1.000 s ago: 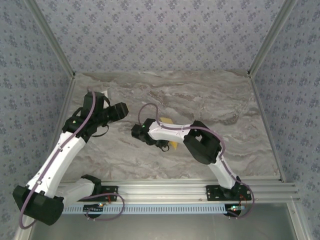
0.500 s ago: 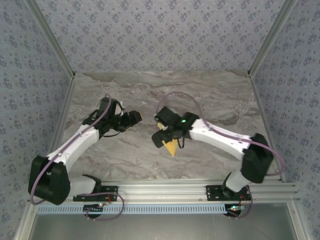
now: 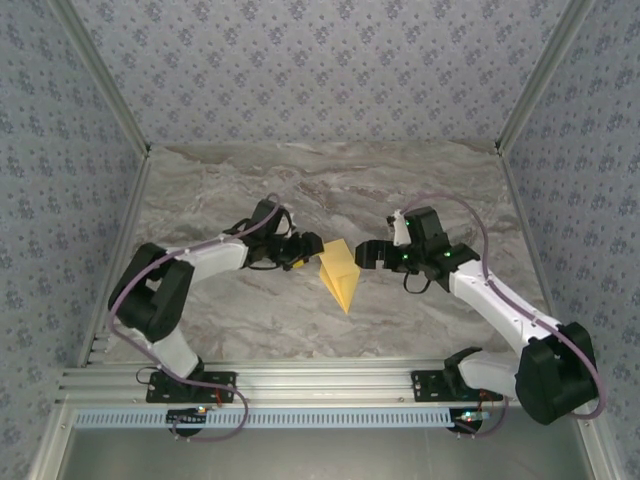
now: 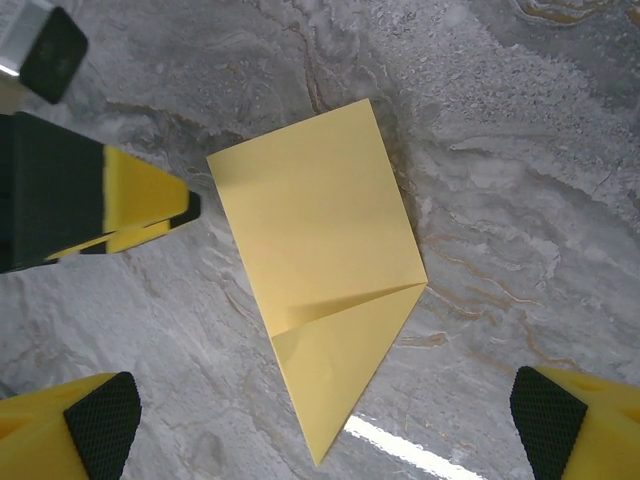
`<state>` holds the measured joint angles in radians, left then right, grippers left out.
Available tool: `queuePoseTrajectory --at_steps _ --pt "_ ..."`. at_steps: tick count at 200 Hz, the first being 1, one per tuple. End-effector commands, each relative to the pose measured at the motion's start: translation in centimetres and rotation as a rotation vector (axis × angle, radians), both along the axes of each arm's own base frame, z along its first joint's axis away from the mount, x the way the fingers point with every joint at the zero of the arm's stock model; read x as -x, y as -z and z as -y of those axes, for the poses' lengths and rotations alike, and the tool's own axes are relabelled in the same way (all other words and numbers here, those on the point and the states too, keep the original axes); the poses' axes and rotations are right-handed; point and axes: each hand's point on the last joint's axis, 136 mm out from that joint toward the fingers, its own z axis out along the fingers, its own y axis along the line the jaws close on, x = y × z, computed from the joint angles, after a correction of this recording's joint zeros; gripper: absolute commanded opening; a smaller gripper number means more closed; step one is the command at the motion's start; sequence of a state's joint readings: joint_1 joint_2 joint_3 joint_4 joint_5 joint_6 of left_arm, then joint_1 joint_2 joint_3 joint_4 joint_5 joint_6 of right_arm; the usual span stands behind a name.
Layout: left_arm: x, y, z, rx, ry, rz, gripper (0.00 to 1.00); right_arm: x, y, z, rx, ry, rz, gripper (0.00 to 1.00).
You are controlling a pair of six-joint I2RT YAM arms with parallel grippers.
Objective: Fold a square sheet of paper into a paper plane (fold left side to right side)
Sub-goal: Fold the wing for the fifth time at the center of the table.
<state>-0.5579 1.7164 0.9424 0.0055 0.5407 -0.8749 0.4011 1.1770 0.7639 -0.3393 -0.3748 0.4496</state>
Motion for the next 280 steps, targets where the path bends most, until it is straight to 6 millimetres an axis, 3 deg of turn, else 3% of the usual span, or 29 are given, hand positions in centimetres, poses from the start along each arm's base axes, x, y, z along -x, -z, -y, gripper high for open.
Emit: queuePoseTrajectory --at_steps 1,29,58,77,100,179,226,280 --pt "-1.5 -0.9 2.2 0.065 0.032 0.040 0.63 0.4 -0.6 -0.2 -0.100 -0.017 -0.009 1.00" --pt "-2.1 0.8 3.2 0.057 0.068 0.048 0.53 0.8 -0.1 0.4 -0.128 -0.039 -0.024 0.99" --pt "-2.2 1.6 3.6 0.062 0.102 0.076 0.29 1.2 0.5 0.1 -0.164 -0.096 -0.047 0.97" --pt "-2.3 1.4 3.3 0.067 0.113 0.102 0.13 0.8 1.3 0.0 -0.156 -0.100 -0.053 0.98" --pt "-2.2 0.4 2.7 0.101 0.120 0.142 0.04 0.1 2.2 -0.4 -0.141 -0.124 -0.040 0.96" --pt "0.2 -4.8 1.6 0.261 0.235 0.286 0.00 -2.4 1.1 -4.7 -0.432 -0.334 0.034 0.93" --pt "1.2 -5.4 1.2 0.293 0.260 0.293 0.00 -3.8 2.3 -5.7 -0.499 -0.385 0.012 0.86" --pt "1.4 -5.5 1.3 0.306 0.269 0.292 0.00 -3.9 4.6 -6.5 -0.538 -0.409 -0.058 0.70"
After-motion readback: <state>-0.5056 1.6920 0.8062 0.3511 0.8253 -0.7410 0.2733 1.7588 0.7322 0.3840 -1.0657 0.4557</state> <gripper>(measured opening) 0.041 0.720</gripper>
